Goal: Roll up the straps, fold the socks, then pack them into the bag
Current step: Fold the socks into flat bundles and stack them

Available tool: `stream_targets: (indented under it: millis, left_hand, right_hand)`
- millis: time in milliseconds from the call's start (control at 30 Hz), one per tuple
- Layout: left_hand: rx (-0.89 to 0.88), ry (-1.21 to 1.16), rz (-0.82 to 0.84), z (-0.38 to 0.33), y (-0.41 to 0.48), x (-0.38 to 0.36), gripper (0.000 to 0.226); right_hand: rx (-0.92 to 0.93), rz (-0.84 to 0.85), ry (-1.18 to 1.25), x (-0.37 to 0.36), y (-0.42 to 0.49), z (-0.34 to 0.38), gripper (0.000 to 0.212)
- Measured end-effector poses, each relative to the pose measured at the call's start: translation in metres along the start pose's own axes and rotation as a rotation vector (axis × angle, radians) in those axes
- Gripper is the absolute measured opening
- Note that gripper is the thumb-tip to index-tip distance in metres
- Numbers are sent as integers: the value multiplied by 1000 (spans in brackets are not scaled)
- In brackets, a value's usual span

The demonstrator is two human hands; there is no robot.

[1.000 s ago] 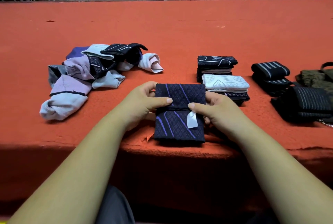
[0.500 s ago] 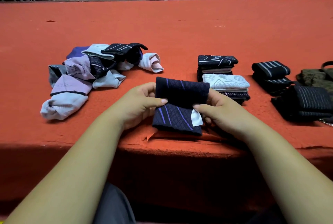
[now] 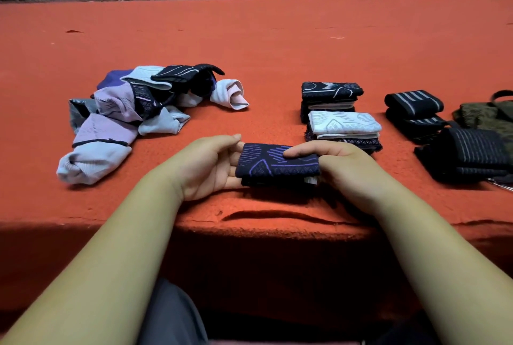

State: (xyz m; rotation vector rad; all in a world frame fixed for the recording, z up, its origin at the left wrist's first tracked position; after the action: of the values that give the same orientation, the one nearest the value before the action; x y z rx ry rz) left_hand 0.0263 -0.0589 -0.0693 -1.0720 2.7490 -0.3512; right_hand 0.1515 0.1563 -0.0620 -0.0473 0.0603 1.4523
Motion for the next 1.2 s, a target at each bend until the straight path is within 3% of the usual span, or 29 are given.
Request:
stream_targets:
  millis: [133, 233, 300, 433, 567, 733, 833, 967, 1100, 1200]
  left_hand:
    - [-121, 88, -41, -3, 0, -2, 42]
    - [-203, 44, -113, -8, 0, -3, 39]
    - [-243, 20, -135, -11, 0, -4, 39]
    - [-251, 21, -175, -10, 4, -5, 39]
    - [-220, 59, -163, -9, 3, -11, 26]
    - [-253, 173, -129, -6, 6, -16, 33]
    - [-284, 210, -258, -11, 8, -19, 32]
    - [-379, 209, -494, -18, 17, -30, 37]
    - [-533, 356, -556, -35, 29, -52, 29]
    - [-589, 315, -541, -42, 41, -72, 13]
  right_hand:
    - [-5, -12, 121, -2, 4, 3, 66]
    - [-40, 25, 314, -2, 14, -1, 56]
    - [-67, 15, 187, -2, 15, -4, 61]
    - [41, -114, -17, -1, 10, -4, 12]
    - [111, -215, -93, 2, 9, -3, 13]
    - [206, -305, -135, 6, 6, 1, 13]
    - [258, -382, -204, 9, 4, 6, 10]
    - [340, -550, -165, 19, 4, 11, 30]
    - [437, -664, -195, 31, -1, 23, 23]
    - [447, -738, -184, 44, -2, 28, 10]
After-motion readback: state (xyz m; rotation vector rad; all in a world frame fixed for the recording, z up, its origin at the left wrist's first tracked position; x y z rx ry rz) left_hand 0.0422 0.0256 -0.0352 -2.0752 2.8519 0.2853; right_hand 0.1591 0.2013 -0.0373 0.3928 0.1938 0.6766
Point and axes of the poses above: each hand's wrist, its own y-axis towards the middle knuckle, its own x-axis out of the back of the hand, z = x × y, the point moved 3 cm from there along y, towards the middle knuckle, and after that the axes turned 9 degrees about y, right-handed, at the moved point
